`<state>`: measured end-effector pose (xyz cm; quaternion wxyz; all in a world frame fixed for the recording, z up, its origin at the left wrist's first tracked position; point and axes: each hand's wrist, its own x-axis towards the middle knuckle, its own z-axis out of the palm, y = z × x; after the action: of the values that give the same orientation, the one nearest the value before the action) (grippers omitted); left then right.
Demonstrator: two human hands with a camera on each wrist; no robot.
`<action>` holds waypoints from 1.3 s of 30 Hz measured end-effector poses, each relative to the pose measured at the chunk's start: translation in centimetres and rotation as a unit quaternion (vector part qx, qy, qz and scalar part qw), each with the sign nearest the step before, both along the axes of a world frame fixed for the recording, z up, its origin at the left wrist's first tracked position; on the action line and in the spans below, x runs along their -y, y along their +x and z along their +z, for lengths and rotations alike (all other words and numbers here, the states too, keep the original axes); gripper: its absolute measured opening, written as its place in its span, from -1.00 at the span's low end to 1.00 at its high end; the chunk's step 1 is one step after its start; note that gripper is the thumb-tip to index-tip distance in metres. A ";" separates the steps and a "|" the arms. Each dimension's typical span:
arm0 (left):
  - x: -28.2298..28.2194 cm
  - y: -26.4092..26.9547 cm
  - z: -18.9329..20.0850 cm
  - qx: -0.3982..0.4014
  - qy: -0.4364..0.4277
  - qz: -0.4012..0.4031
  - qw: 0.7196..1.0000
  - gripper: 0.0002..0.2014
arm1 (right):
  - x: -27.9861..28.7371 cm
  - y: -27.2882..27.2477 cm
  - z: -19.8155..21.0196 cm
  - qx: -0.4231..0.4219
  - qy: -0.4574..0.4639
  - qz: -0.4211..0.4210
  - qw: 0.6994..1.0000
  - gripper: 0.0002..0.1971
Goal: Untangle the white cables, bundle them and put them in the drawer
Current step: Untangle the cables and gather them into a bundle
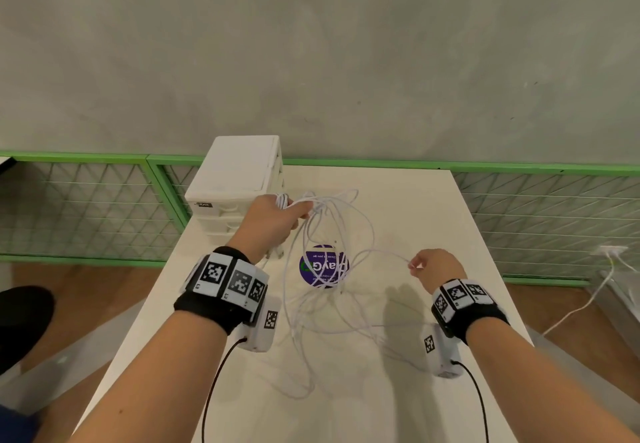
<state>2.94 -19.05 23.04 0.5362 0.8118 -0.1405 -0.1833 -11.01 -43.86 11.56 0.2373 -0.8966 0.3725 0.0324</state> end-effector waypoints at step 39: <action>0.8 -2.6 0.7 -0.031 0.032 -0.109 0.993 -0.69 | -8.0 4.4 7.0 0.296 0.069 0.200 0.932 -0.63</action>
<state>0.33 -19.84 23.72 0.4909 0.8021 -0.2057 -0.2707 -6.64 -35.87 18.52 0.3868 -0.9028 0.0956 -0.1616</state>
